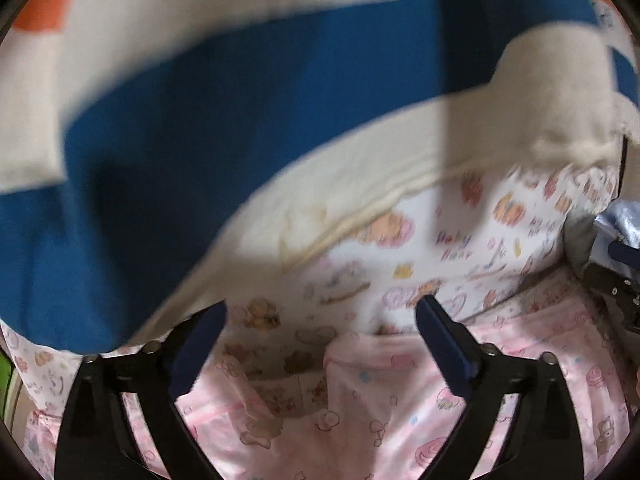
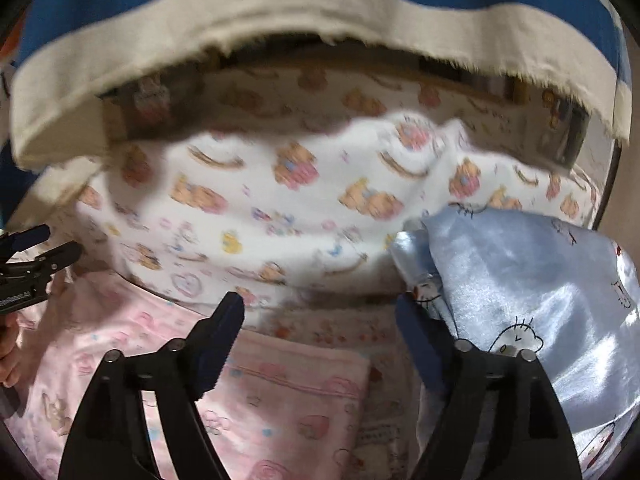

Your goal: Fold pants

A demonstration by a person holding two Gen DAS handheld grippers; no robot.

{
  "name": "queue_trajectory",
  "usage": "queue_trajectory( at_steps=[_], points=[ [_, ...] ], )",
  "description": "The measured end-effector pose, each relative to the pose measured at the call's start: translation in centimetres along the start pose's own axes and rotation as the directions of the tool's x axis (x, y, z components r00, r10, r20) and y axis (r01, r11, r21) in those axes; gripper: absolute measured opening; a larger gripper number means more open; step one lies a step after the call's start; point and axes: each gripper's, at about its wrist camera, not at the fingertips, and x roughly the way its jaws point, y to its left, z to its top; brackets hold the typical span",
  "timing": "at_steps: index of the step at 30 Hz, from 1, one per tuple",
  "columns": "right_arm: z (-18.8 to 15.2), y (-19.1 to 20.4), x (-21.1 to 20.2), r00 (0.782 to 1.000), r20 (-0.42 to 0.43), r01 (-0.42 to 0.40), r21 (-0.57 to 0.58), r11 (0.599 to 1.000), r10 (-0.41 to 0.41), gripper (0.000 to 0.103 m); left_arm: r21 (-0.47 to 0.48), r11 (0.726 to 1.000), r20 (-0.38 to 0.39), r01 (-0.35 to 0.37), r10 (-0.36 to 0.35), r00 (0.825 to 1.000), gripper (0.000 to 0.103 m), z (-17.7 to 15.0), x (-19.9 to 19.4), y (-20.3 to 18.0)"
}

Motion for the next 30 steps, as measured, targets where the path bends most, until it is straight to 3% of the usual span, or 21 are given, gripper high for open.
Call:
queue_trajectory(
  at_steps=[3,8,11,16,20,24,28,30],
  points=[
    [0.7,-0.2,-1.5,0.999,0.024,-0.022,0.043,0.999,0.021,0.088,-0.01,1.0,0.078,0.01,-0.009,0.997,0.102,0.4,-1.7,-0.8],
    [1.7,-0.5,-4.4,0.995,0.091,0.025,0.062,0.998,-0.03,0.088,-0.076,0.997,0.11,0.01,-0.001,0.994,0.102,1.1,-4.5,-0.8],
    [2.7,0.0,-7.7,0.986,0.153,0.066,0.032,0.997,-0.07,0.088,-0.052,0.999,0.14,-0.011,0.018,0.99,0.102,1.4,-7.9,0.0],
    [3.3,0.7,-15.6,0.968,0.25,0.0,0.038,0.999,-0.01,0.088,-0.039,0.995,0.251,-0.088,0.095,0.963,0.102,2.0,-17.1,3.0],
    [2.2,1.3,-22.6,0.944,0.329,-0.038,0.011,0.999,0.032,0.091,-0.056,0.986,0.277,-0.154,0.164,0.947,0.102,0.8,-25.3,5.0],
    [-0.4,2.2,-28.5,0.912,0.406,-0.054,-0.013,0.998,0.055,0.092,-0.047,0.963,0.366,-0.265,0.263,0.893,0.102,-2.6,-32.3,5.4],
    [-3.4,3.0,-33.2,0.879,0.471,-0.09,0.004,0.996,0.077,0.103,-0.103,0.965,0.378,-0.241,0.262,0.888,0.102,-6.1,-37.0,6.5],
    [-5.0,3.5,-35.1,0.859,0.508,-0.073,0.005,0.997,0.06,0.103,-0.126,0.964,0.391,-0.233,0.265,0.882,0.102,-7.5,-38.7,7.0]
  ],
)
